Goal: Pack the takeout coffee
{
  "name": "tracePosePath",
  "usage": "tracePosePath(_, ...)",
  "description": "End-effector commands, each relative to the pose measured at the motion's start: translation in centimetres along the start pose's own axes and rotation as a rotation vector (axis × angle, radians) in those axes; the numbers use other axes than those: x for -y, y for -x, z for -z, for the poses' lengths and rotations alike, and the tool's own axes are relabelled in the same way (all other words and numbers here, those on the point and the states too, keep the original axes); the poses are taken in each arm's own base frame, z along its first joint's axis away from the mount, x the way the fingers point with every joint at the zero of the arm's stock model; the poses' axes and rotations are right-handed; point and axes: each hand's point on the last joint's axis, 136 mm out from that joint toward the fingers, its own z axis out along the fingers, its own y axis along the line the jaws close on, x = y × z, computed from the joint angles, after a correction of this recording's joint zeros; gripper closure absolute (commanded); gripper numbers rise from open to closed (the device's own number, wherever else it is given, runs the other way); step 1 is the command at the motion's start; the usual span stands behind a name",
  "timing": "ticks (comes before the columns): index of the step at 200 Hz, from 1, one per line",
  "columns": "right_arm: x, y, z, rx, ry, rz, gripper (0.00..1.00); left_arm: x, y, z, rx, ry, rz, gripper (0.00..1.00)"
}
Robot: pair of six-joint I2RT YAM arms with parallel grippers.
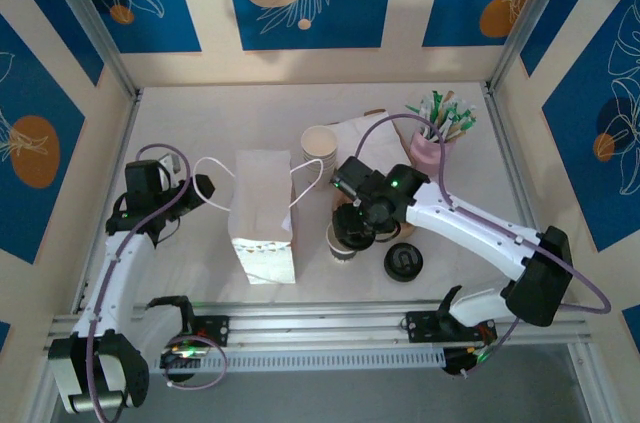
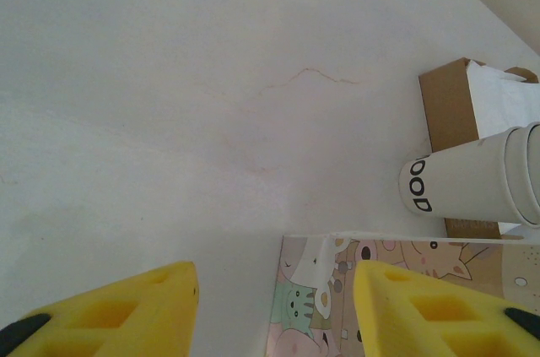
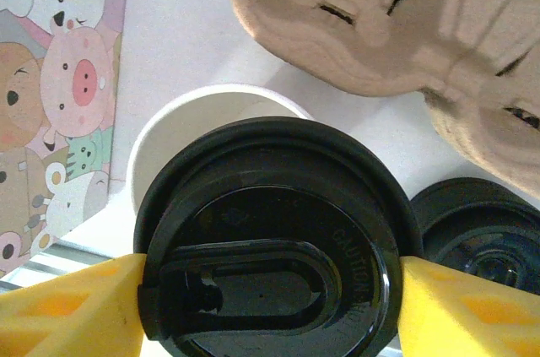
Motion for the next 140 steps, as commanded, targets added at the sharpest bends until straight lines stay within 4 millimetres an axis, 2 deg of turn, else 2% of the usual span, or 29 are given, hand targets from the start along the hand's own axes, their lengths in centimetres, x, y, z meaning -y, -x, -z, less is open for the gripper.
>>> tracePosePath(1,-1.3,0.3,-0.2,-0.003,0.036,0.0,0.3,0.3,0.1,0.4,0.007,-0.002,-0.019,0.48)
tracePosePath(140,-1.5,-0.4,-2.3,-0.047,-0.013,0.005,0.29,0.3,0.1,0.4,0.007,-0.003,-0.02,0.48)
